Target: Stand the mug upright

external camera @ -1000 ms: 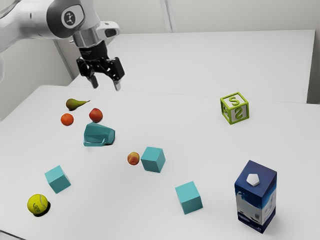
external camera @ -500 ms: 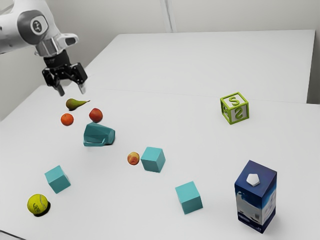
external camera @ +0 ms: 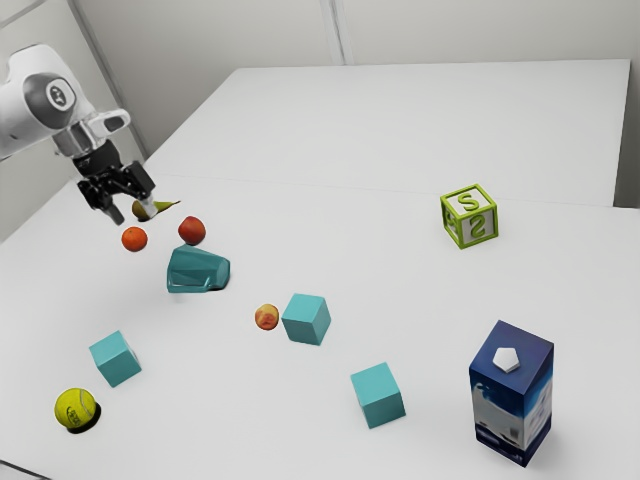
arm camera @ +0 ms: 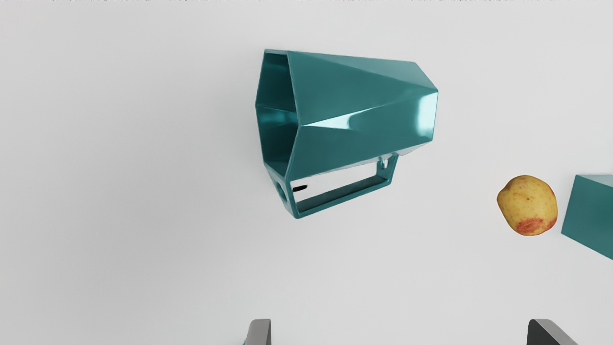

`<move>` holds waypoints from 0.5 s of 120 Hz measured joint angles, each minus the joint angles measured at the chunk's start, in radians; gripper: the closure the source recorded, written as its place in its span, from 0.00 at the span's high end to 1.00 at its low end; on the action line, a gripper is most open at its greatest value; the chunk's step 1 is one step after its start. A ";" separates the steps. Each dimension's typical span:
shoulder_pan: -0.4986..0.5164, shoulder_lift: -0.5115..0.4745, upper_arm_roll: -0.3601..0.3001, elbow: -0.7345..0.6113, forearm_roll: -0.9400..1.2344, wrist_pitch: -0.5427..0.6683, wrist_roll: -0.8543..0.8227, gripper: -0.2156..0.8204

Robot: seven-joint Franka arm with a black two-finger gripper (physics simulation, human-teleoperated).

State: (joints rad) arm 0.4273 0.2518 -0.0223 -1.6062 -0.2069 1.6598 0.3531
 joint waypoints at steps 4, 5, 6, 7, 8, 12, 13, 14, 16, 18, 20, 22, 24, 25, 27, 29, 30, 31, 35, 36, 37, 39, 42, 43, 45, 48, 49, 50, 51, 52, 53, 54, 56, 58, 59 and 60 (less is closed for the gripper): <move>0.006 0.007 0.002 -0.011 -0.015 0.015 0.020 0.77; 0.007 0.009 0.002 -0.014 -0.019 0.018 0.025 0.77; 0.009 0.012 0.002 -0.016 -0.022 0.022 0.030 0.77; 0.011 0.014 0.003 -0.017 -0.025 0.025 0.034 0.77; 0.013 0.016 0.003 -0.019 -0.029 0.028 0.039 0.77; 0.017 0.025 0.003 -0.026 -0.042 0.042 0.058 0.77; 0.018 0.027 0.003 -0.029 -0.046 0.045 0.063 0.77; 0.019 0.029 0.004 -0.031 -0.049 0.049 0.068 0.77; 0.020 0.032 0.004 -0.035 -0.056 0.056 0.077 0.77; 0.021 0.035 0.004 -0.040 -0.064 0.062 0.086 0.77; 0.022 0.038 0.004 -0.043 -0.071 0.069 0.095 0.77; 0.025 0.042 0.004 -0.047 -0.079 0.075 0.105 0.77; 0.027 0.046 0.004 -0.050 -0.086 0.082 0.114 0.77; 0.029 0.048 0.004 -0.052 -0.089 0.086 0.118 0.77; 0.031 0.051 0.004 -0.056 -0.097 0.092 0.127 0.77; 0.032 0.054 0.004 -0.059 -0.106 0.098 0.137 0.77; 0.033 0.056 0.004 -0.061 -0.110 0.101 0.141 0.77; 0.033 0.059 0.004 -0.062 -0.114 0.103 0.146 0.77; 0.035 0.066 0.004 -0.067 -0.129 0.114 0.163 0.77; 0.036 0.067 0.004 -0.068 -0.133 0.117 0.167 0.77; 0.036 0.069 0.004 -0.069 -0.136 0.120 0.172 0.77; 0.037 0.071 0.004 -0.072 -0.144 0.125 0.180 0.77; 0.037 0.075 0.004 -0.076 -0.155 0.131 0.192 0.77; 0.037 0.077 0.004 -0.077 -0.159 0.134 0.196 0.77; 0.037 0.081 0.004 -0.078 -0.165 0.138 0.203 0.77; 0.037 0.086 0.004 -0.080 -0.175 0.144 0.214 0.77; 0.037 0.088 0.004 -0.080 -0.178 0.146 0.218 0.77; 0.037 0.090 0.004 -0.080 -0.181 0.148 0.221 0.77; 0.038 0.092 0.004 -0.081 -0.184 0.150 0.225 0.77; 0.038 0.093 0.004 -0.081 -0.187 0.152 0.229 0.77; 0.039 0.096 0.004 -0.081 -0.191 0.154 0.232 0.77; 0.040 0.097 0.004 -0.082 -0.195 0.156 0.236 0.77; 0.041 0.102 0.004 -0.082 -0.203 0.159 0.244 0.77; 0.044 0.107 0.004 -0.082 -0.211 0.162 0.251 0.77; 0.045 0.109 0.004 -0.082 -0.215 0.163 0.255 0.77; 0.046 0.111 0.004 -0.082 -0.219 0.164 0.258 0.77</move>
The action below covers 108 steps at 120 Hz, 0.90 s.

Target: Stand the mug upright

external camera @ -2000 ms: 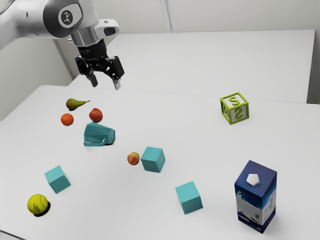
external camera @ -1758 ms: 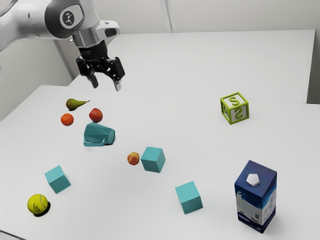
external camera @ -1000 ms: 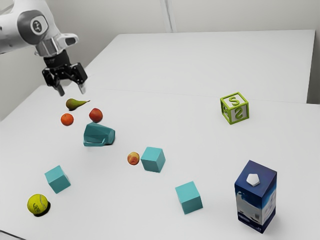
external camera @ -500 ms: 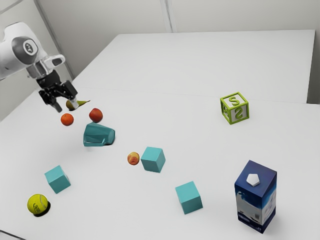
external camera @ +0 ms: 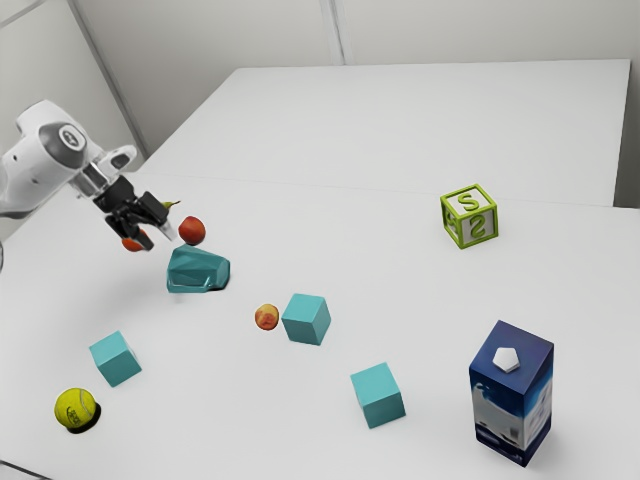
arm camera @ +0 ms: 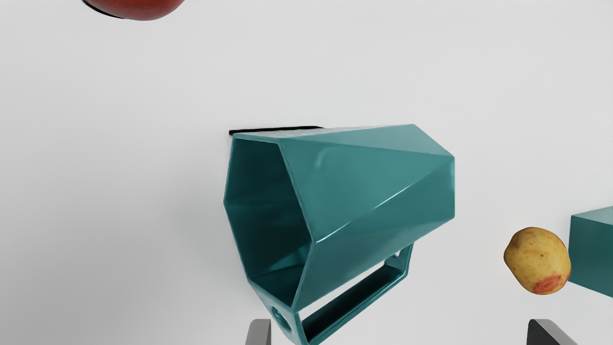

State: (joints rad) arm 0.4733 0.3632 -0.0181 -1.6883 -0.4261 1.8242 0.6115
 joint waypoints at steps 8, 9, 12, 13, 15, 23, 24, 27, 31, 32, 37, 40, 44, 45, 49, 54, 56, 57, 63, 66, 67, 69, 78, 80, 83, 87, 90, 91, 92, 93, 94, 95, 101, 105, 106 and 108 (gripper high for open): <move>0.005 0.016 0.000 0.000 -0.034 0.009 0.030 0.77; 0.005 0.018 0.000 0.000 -0.038 0.011 0.033 0.77; 0.006 0.023 0.000 0.000 -0.048 0.017 0.044 0.77; 0.006 0.026 0.000 0.000 -0.053 0.019 0.048 0.77; 0.006 0.031 0.000 0.000 -0.061 0.023 0.055 0.77; 0.010 0.050 0.000 0.000 -0.094 0.036 0.085 0.77; 0.010 0.051 0.000 0.000 -0.097 0.037 0.088 0.77; 0.012 0.055 0.000 0.000 -0.107 0.041 0.098 0.77; 0.014 0.062 0.000 0.000 -0.121 0.046 0.112 0.77; 0.014 0.063 0.000 0.000 -0.125 0.046 0.115 0.77; 0.015 0.071 0.000 0.000 -0.143 0.051 0.131 0.77; 0.016 0.075 0.000 0.000 -0.152 0.053 0.140 0.77; 0.016 0.079 0.000 0.000 -0.166 0.056 0.152 0.77; 0.016 0.080 0.000 0.000 -0.170 0.056 0.155 0.77; 0.017 0.086 0.000 0.000 -0.184 0.058 0.166 0.77; 0.017 0.092 0.000 -0.002 -0.202 0.061 0.180 0.77; 0.017 0.093 0.000 -0.003 -0.209 0.061 0.186 0.77; 0.017 0.094 0.000 -0.004 -0.212 0.062 0.188 0.77; 0.020 0.097 0.000 -0.014 -0.235 0.064 0.204 0.77; 0.023 0.099 0.000 -0.020 -0.248 0.064 0.212 0.77; 0.024 0.099 0.000 -0.022 -0.252 0.065 0.215 0.77; 0.025 0.100 0.000 -0.025 -0.260 0.065 0.221 0.77; 0.029 0.104 0.000 -0.038 -0.291 0.067 0.243 0.77; 0.029 0.105 0.000 -0.041 -0.300 0.067 0.248 0.77; 0.029 0.108 0.000 -0.049 -0.316 0.067 0.256 0.77; 0.030 0.110 0.001 -0.061 -0.340 0.068 0.268 0.77; 0.031 0.111 0.001 -0.067 -0.356 0.068 0.277 0.77; 0.031 0.112 0.001 -0.068 -0.361 0.068 0.279 0.77; 0.031 0.113 0.002 -0.070 -0.366 0.068 0.282 0.77; 0.031 0.114 0.002 -0.071 -0.371 0.068 0.285 0.77; 0.031 0.114 0.003 -0.073 -0.377 0.068 0.288 0.77; 0.031 0.115 0.003 -0.075 -0.381 0.068 0.291 0.77; 0.031 0.119 0.005 -0.084 -0.409 0.069 0.308 0.77; 0.031 0.121 0.005 -0.088 -0.424 0.069 0.319 0.77; 0.031 0.122 0.005 -0.088 -0.428 0.069 0.322 0.76; 0.031 0.124 0.005 -0.089 -0.435 0.069 0.327 0.76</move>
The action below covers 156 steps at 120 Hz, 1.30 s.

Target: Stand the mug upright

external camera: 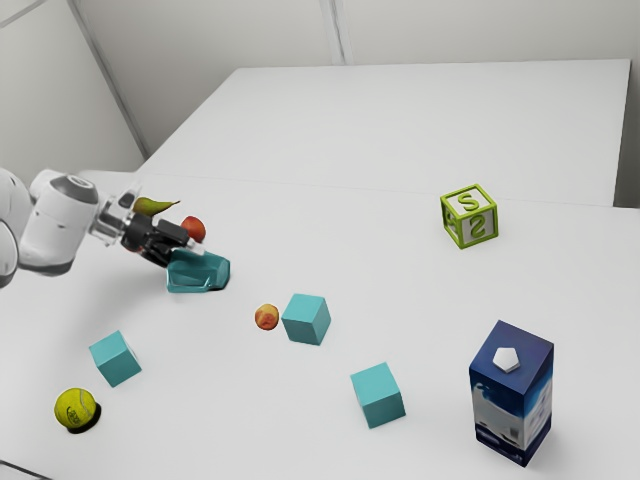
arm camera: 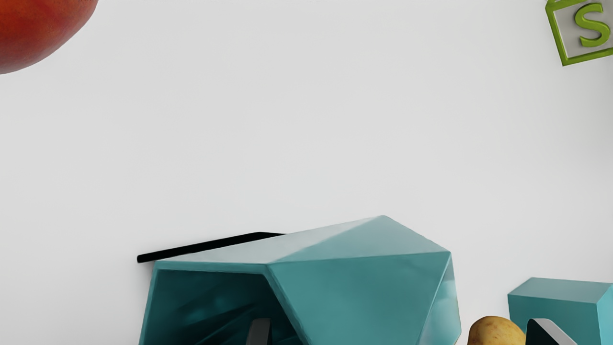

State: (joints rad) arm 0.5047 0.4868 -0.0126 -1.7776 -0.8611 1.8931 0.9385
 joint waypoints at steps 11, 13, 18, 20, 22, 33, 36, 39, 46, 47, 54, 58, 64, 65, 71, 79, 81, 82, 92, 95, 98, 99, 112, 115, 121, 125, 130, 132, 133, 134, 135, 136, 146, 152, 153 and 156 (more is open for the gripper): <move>0.000 0.005 0.000 -0.004 -0.033 -0.001 0.026 0.73; 0.000 0.005 0.000 -0.005 -0.038 -0.001 0.030 0.72; 0.000 0.005 0.000 -0.010 -0.051 -0.002 0.041 0.66; 0.000 0.005 0.000 -0.011 -0.055 -0.002 0.045 0.64; 0.000 0.004 0.000 -0.013 -0.059 -0.002 0.049 0.61; 0.000 0.001 -0.001 -0.015 -0.072 -0.004 0.068 0.45; 0.000 0.000 -0.001 -0.016 -0.074 -0.005 0.073 0.41; 0.000 -0.001 -0.001 -0.016 -0.076 -0.006 0.078 0.37; 0.000 -0.004 -0.002 -0.016 -0.079 -0.007 0.088 0.29; 0.000 -0.005 -0.002 -0.016 -0.079 -0.007 0.089 0.28; 0.000 -0.008 -0.003 -0.016 -0.081 -0.007 0.098 0.22; -0.001 -0.009 -0.004 -0.017 -0.081 -0.007 0.103 0.20; -0.001 -0.015 -0.005 -0.017 -0.081 -0.006 0.110 0.17; -0.002 -0.016 -0.005 -0.017 -0.081 -0.006 0.111 0.16; -0.003 -0.023 -0.006 -0.018 -0.082 -0.005 0.117 0.14; -0.006 -0.042 -0.007 -0.025 -0.083 -0.005 0.124 0.09; -0.006 -0.048 -0.007 -0.028 -0.083 -0.005 0.126 0.09; -0.007 -0.051 -0.007 -0.030 -0.083 -0.005 0.127 0.09; -0.011 -0.082 -0.008 -0.041 -0.082 -0.006 0.135 0.08; -0.013 -0.090 -0.008 -0.044 -0.082 -0.007 0.137 0.07; -0.014 -0.099 -0.009 -0.047 -0.082 -0.007 0.139 0.07; -0.015 -0.102 -0.009 -0.048 -0.082 -0.007 0.139 0.07; -0.030 -0.146 -0.011 -0.057 -0.075 -0.009 0.145 0.06; -0.035 -0.157 -0.011 -0.061 -0.073 -0.009 0.146 0.06; -0.046 -0.181 -0.009 -0.079 -0.068 -0.007 0.147 0.06; -0.053 -0.201 -0.008 -0.094 -0.059 -0.005 0.146 0.05; -0.066 -0.228 -0.008 -0.103 -0.032 -0.003 0.139 0.05; -0.072 -0.239 -0.008 -0.105 -0.018 -0.002 0.135 0.05; -0.075 -0.245 -0.008 -0.106 -0.010 -0.002 0.132 0.05; -0.078 -0.250 -0.008 -0.107 -0.002 -0.001 0.130 0.05; -0.081 -0.256 -0.008 -0.107 0.006 -0.001 0.127 0.05; -0.084 -0.261 -0.008 -0.108 0.014 -0.001 0.124 0.05; -0.116 -0.299 -0.009 -0.110 0.108 0.002 0.085 0.04; -0.132 -0.316 -0.009 -0.113 0.167 0.003 0.056 0.04; -0.135 -0.319 -0.009 -0.114 0.178 0.003 0.050 0.04; -0.143 -0.328 -0.010 -0.116 0.211 0.004 0.033 0.04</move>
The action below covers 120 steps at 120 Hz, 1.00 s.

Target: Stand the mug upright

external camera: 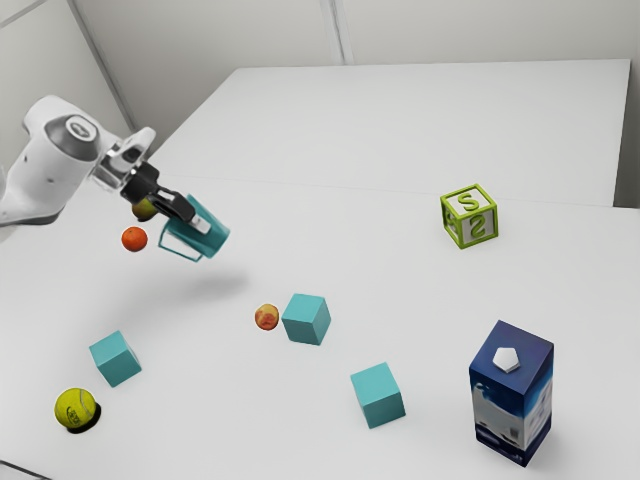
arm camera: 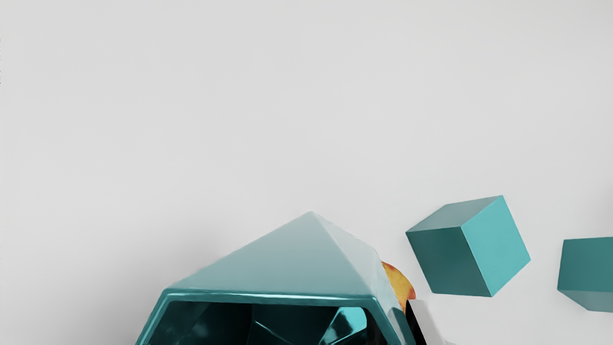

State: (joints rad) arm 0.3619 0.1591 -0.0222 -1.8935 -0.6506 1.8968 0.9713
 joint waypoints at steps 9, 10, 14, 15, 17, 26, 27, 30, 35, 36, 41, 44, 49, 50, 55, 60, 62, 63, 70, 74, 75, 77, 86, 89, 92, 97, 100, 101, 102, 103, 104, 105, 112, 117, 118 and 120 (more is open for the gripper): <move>-0.022 -0.034 0.000 -0.024 0.084 0.003 -0.052 0.04; -0.024 -0.038 0.000 -0.028 0.092 0.004 -0.058 0.04; -0.030 -0.053 0.000 -0.046 0.120 0.010 -0.080 0.04; -0.031 -0.057 -0.001 -0.050 0.127 0.012 -0.086 0.04; -0.034 -0.062 -0.001 -0.057 0.139 0.016 -0.096 0.04; -0.049 -0.086 -0.003 -0.090 0.192 0.036 -0.146 0.04; -0.051 -0.088 -0.004 -0.093 0.197 0.038 -0.152 0.04; -0.057 -0.096 -0.004 -0.100 0.215 0.043 -0.169 0.04; -0.068 -0.109 -0.006 -0.114 0.246 0.054 -0.198 0.04; -0.070 -0.112 -0.006 -0.118 0.251 0.057 -0.204 0.04; -0.082 -0.128 -0.006 -0.140 0.275 0.073 -0.231 0.04; -0.089 -0.136 -0.007 -0.155 0.287 0.085 -0.247 0.04; -0.100 -0.151 -0.008 -0.183 0.303 0.105 -0.272 0.04; -0.102 -0.153 -0.009 -0.188 0.306 0.110 -0.277 0.04; -0.115 -0.162 -0.008 -0.209 0.318 0.131 -0.300 0.04; -0.134 -0.168 -0.002 -0.230 0.327 0.154 -0.322 0.04; -0.140 -0.169 -0.002 -0.237 0.330 0.163 -0.331 0.04; -0.142 -0.170 -0.002 -0.240 0.333 0.168 -0.335 0.04; -0.158 -0.173 -0.005 -0.253 0.362 0.195 -0.369 0.04; -0.164 -0.175 -0.008 -0.259 0.381 0.208 -0.391 0.04; -0.166 -0.176 -0.009 -0.261 0.386 0.211 -0.396 0.04; -0.168 -0.177 -0.012 -0.267 0.397 0.218 -0.407 0.04; -0.181 -0.180 -0.020 -0.288 0.436 0.251 -0.455 0.04; -0.185 -0.180 -0.022 -0.297 0.444 0.262 -0.470 0.04; -0.189 -0.180 -0.023 -0.305 0.452 0.274 -0.485 0.04; -0.194 -0.180 -0.026 -0.317 0.463 0.291 -0.508 0.04; -0.196 -0.180 -0.029 -0.321 0.476 0.299 -0.524 0.04; -0.196 -0.180 -0.030 -0.322 0.482 0.302 -0.529 0.04; -0.196 -0.180 -0.032 -0.323 0.487 0.304 -0.534 0.04; -0.196 -0.180 -0.033 -0.324 0.492 0.307 -0.540 0.04; -0.195 -0.180 -0.034 -0.324 0.497 0.309 -0.545 0.04; -0.195 -0.180 -0.035 -0.325 0.502 0.311 -0.550 0.04; -0.196 -0.180 -0.041 -0.329 0.527 0.324 -0.585 0.04; -0.198 -0.180 -0.043 -0.334 0.541 0.332 -0.609 0.04; -0.198 -0.180 -0.043 -0.335 0.543 0.334 -0.614 0.04; -0.198 -0.180 -0.044 -0.339 0.549 0.338 -0.623 0.04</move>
State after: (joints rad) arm 0.1640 -0.0205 -0.0660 -2.2320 -0.1016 2.2349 0.3478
